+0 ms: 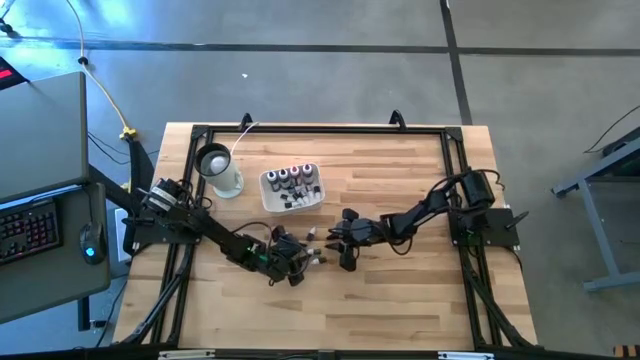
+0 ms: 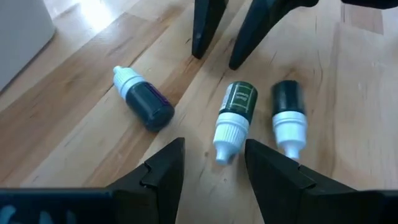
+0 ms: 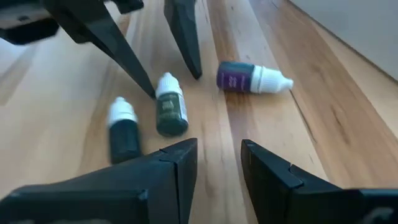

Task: Pick & Place food coloring
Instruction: Put the small green food coloring bottle into the white bin

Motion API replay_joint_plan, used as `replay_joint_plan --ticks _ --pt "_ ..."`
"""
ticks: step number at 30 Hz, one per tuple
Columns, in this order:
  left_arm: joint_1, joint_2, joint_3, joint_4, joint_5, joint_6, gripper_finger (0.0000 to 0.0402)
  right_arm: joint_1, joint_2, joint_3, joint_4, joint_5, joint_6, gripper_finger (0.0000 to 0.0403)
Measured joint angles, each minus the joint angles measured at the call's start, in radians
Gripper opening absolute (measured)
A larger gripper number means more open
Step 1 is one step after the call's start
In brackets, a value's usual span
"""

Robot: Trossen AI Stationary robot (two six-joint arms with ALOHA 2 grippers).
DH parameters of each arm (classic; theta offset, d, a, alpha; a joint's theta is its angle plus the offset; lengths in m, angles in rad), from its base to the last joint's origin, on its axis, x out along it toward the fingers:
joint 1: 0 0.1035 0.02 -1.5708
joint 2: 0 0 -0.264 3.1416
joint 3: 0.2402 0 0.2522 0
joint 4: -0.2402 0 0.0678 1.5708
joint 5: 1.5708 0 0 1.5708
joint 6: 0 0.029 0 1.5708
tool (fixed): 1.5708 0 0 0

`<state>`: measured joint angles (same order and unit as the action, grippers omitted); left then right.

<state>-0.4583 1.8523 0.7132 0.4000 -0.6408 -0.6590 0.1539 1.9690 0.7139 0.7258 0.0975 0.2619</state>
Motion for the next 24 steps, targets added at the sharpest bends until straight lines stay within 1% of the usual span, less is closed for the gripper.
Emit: replay_joint_plan --ticks 17,22,24 --pt "0.001 0.000 0.000 0.027 0.001 0.027 0.0168 0.004 0.002 0.000 0.006 0.004 0.029 0.0117" --pt "0.019 0.000 0.000 0.027 0.002 0.027 0.0168 0.009 0.051 0.054 0.007 -0.004 0.044 0.0117" --pt "0.028 0.000 0.000 0.026 0.020 0.027 0.0168 0.017 0.075 0.081 0.006 0.012 0.022 0.0117"
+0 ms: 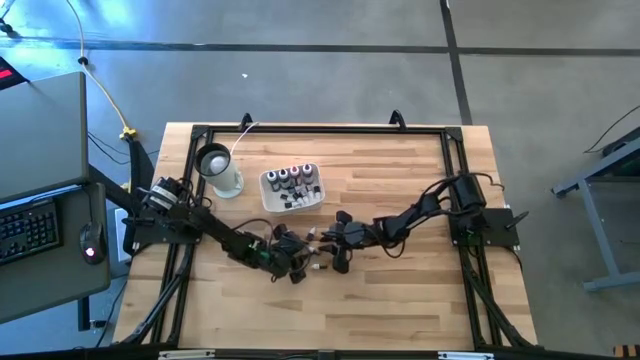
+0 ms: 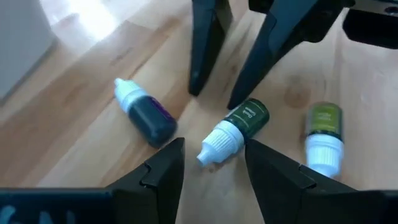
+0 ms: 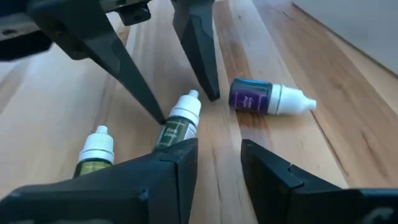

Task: Pick & Place food coloring
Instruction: Put the small green food coloring bottle into the white bin

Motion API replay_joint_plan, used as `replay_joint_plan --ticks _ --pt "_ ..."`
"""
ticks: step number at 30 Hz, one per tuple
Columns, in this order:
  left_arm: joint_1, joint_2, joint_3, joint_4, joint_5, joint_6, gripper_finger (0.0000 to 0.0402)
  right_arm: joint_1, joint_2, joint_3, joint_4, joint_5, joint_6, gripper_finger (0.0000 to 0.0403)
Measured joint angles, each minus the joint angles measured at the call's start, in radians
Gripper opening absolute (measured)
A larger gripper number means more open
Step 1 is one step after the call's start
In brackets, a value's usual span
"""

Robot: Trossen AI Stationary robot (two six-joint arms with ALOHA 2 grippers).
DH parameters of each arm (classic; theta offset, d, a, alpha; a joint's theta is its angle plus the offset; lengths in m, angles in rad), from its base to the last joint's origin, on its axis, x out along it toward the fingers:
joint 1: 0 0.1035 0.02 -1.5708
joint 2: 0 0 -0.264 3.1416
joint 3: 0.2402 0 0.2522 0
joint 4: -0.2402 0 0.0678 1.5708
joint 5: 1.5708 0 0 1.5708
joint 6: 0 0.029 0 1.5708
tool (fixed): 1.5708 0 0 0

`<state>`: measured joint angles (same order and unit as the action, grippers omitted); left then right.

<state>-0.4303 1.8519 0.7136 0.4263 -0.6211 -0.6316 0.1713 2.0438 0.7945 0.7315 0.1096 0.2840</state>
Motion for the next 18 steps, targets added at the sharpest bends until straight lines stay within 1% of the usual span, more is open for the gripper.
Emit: replay_joint_plan --ticks 3,10,18 --pt "0.013 -0.001 0.000 -0.001 0.044 0.000 0.0168 0.005 0.012 0.023 -0.025 0.021 -0.028 0.0117" --pt "0.018 -0.002 0.000 -0.003 0.064 0.010 0.0168 0.005 0.011 0.026 -0.047 0.032 -0.023 0.0117" --pt "0.018 -0.003 0.001 0.001 0.119 0.007 0.0168 0.004 -0.047 0.027 -0.208 0.033 -0.063 0.0117"
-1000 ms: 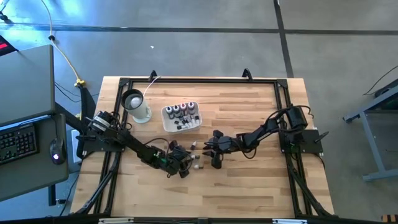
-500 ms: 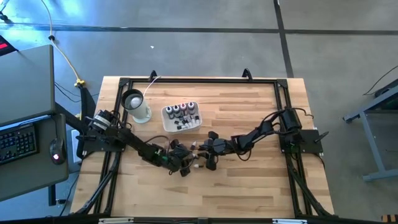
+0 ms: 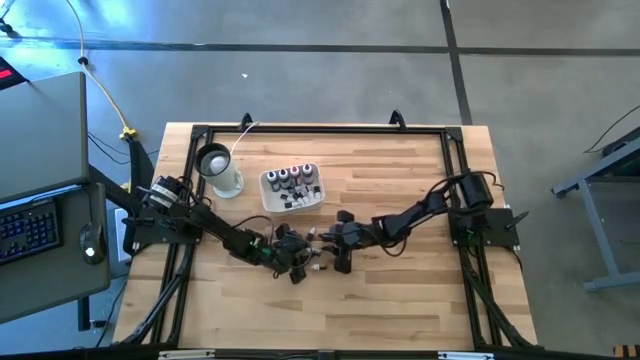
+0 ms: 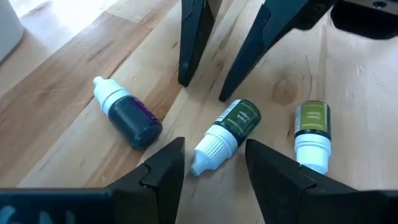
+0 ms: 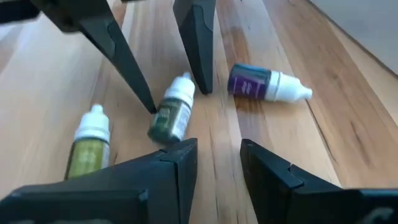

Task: Pick & Place food coloring
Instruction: Put the small green food coloring bottle into the white bin

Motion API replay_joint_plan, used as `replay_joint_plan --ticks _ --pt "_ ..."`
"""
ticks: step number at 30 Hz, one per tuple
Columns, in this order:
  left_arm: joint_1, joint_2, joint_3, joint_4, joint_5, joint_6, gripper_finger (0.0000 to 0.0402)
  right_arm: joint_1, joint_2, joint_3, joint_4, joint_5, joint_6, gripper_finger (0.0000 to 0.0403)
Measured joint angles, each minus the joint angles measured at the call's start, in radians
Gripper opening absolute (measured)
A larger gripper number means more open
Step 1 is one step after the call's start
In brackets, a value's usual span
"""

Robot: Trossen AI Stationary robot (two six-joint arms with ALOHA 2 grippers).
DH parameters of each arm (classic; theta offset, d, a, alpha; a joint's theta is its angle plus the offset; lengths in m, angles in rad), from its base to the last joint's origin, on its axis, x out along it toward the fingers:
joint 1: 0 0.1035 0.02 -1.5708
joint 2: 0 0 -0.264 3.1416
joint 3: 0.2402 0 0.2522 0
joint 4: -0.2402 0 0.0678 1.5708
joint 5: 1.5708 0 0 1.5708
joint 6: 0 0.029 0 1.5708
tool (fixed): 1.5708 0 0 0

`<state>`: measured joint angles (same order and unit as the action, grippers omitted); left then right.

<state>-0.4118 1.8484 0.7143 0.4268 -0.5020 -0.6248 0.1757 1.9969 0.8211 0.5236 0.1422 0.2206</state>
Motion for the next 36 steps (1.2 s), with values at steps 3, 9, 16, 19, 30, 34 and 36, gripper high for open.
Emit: replay_joint_plan --ticks 3,9,16,19,30,34,36 --pt "0.000 0.000 0.000 0.004 0.026 -0.004 0.0168 0.000 -0.035 -0.001 -0.073 -0.002 0.003 0.0117" --pt "0.000 0.000 0.000 0.010 0.045 0.032 0.0164 -0.001 -0.060 -0.004 -0.088 -0.052 0.014 0.0117" --pt "0.000 0.002 0.000 0.033 0.076 0.076 0.0108 0.000 -0.060 -0.005 -0.076 -0.047 0.024 0.0117" --pt "0.000 0.002 0.000 0.034 0.074 0.075 0.0083 0.000 -0.059 -0.005 -0.075 -0.043 0.026 0.0117" --pt "-0.001 -0.016 0.006 0.009 0.061 0.072 0.0056 0.000 -0.059 -0.005 -0.074 -0.042 0.026 0.0117" --pt "-0.001 -0.108 0.046 -0.126 0.057 0.070 0.0055 0.000 -0.059 -0.003 -0.092 -0.038 0.025 0.0117" --pt "-0.001 -0.167 0.076 -0.262 0.036 0.067 0.0054 0.000 -0.059 -0.001 -0.111 -0.016 0.025 0.0117"
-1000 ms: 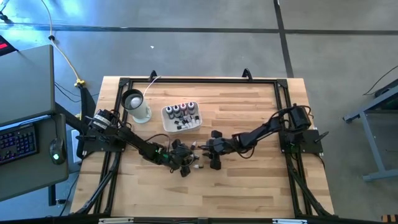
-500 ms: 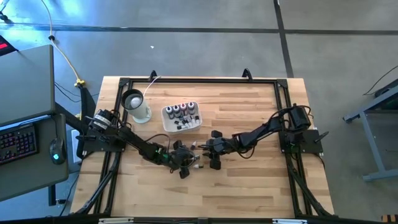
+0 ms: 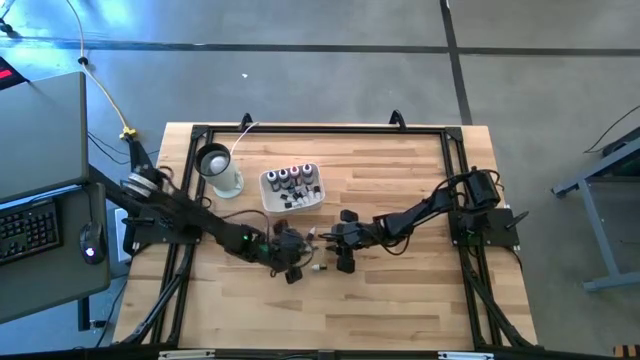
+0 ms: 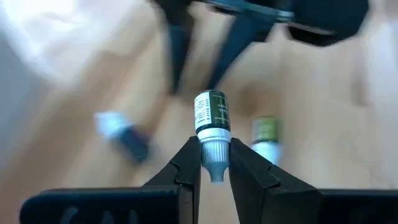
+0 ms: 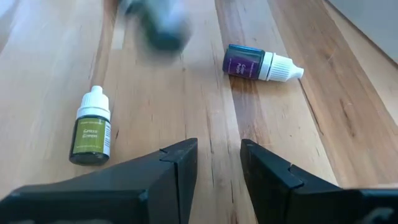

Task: Pick & Place food coloring
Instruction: Put the small green food coloring bottle into the white bin

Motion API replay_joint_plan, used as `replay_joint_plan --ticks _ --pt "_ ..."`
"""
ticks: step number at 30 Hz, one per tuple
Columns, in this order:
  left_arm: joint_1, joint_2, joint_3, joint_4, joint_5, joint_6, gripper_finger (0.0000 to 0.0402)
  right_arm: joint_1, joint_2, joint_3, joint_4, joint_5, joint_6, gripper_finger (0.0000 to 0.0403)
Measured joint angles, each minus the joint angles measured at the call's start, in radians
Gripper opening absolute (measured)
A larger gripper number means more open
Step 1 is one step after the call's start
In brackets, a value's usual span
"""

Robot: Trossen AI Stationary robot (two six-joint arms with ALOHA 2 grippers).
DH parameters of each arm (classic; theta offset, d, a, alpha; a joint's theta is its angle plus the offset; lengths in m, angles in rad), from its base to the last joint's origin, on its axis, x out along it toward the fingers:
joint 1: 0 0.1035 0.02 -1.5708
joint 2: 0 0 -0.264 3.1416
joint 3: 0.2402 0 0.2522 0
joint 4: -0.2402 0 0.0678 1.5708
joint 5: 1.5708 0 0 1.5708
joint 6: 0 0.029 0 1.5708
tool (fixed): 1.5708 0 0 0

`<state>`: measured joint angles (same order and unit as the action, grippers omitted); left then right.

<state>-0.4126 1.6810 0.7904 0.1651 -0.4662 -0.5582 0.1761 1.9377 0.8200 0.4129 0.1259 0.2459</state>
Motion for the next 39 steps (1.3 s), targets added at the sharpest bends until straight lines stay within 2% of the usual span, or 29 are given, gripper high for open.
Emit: replay_joint_plan --ticks 4,7,9,12,20,23,29,39 --pt "0.000 -0.120 0.078 -0.356 -0.118 -0.051 0.0054 0.001 0.000 0.000 -0.024 0.048 -0.001 0.0117" --pt "0.000 -0.182 0.130 -0.588 -0.282 -0.103 0.0054 0.001 0.000 0.000 -0.023 0.062 -0.001 0.0117" --pt "0.013 -0.204 0.148 -0.680 -0.374 -0.148 0.0054 0.001 0.000 0.000 -0.021 0.060 -0.001 0.0117" --pt "0.053 -0.228 0.155 -0.715 -0.397 -0.181 0.0061 0.001 0.000 -0.001 -0.014 0.059 -0.003 0.0117" --pt "0.255 -0.177 0.125 -0.727 -0.186 -0.258 0.0085 -0.001 0.002 -0.005 0.040 0.071 -0.095 0.0117" --pt "0.330 -0.151 0.127 -0.716 -0.154 -0.229 0.0086 -0.001 0.002 -0.005 0.048 0.074 -0.097 0.0117" --pt "0.453 -0.124 0.126 -0.659 0.036 -0.122 0.0087 -0.001 0.002 -0.004 0.053 0.075 -0.075 0.0117" --pt "0.547 -0.103 0.126 -0.632 0.150 -0.065 0.0088 0.000 0.002 -0.003 0.055 0.062 -0.068 0.0135"
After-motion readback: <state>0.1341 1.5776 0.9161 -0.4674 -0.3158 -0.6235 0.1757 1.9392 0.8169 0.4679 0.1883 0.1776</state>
